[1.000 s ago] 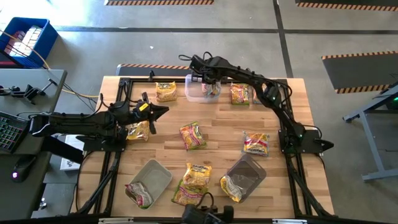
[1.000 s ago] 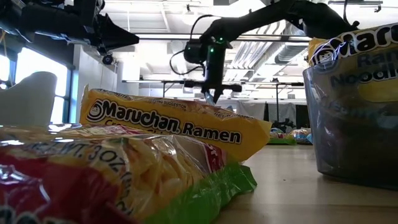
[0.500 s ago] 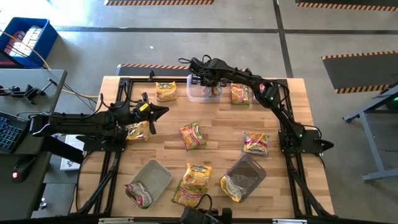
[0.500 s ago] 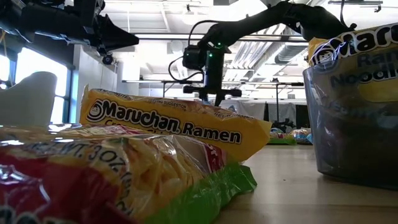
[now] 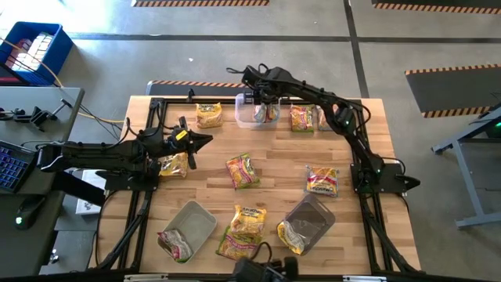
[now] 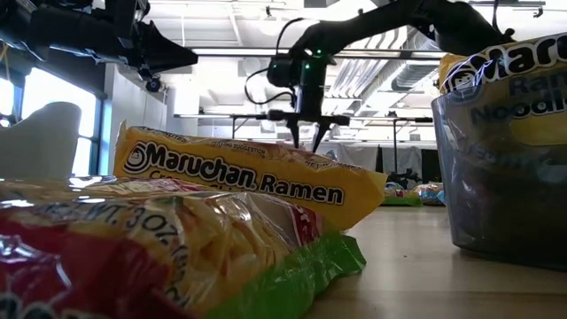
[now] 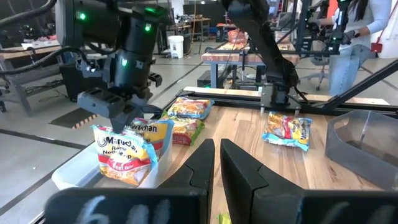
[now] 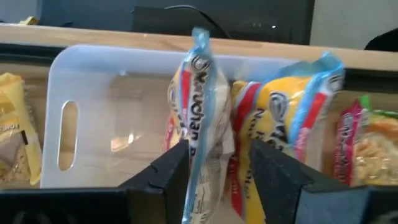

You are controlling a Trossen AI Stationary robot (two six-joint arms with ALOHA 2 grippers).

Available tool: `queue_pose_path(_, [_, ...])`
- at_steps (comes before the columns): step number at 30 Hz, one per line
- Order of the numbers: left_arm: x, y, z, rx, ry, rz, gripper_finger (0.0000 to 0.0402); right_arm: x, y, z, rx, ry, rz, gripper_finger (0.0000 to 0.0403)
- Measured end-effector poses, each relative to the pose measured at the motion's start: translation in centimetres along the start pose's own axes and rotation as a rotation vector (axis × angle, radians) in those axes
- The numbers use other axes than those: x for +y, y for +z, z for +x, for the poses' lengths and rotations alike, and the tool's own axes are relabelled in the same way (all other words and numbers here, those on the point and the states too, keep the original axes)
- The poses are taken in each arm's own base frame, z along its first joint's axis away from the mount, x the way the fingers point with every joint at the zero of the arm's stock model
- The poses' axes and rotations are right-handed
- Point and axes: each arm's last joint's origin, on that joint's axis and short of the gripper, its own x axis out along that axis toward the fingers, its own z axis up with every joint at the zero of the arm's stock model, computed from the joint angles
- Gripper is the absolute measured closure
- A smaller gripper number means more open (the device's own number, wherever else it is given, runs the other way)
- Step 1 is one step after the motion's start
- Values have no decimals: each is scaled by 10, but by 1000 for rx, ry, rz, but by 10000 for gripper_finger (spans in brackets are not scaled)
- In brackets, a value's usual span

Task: Sort Maruchan noodles
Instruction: Put the green noodle pack into the gray bin

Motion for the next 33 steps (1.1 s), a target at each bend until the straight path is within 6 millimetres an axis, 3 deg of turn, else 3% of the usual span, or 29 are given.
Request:
queue_pose_path(7, [0, 0, 0, 0, -2, 0, 383, -5, 6, -18, -18, 26, -185, 267])
queue_pose_path(15, [-2, 1, 0, -15, -74, -19, 383, -8, 10, -66, -225, -65, -595, 298])
queue_pose_path(22, [-3, 0, 0, -5, -97, -36, 383, 15, 0, -76, -332, 25, -764, 392])
queue_pose_path(28, [-4, -2, 0, 23, -106, -40, 383, 34, -23, -73, -384, 65, -847, 391])
queue_pose_path(33, [-6, -2, -1, 23, -120, -39, 383, 39, -44, -66, -427, 71, -888, 400])
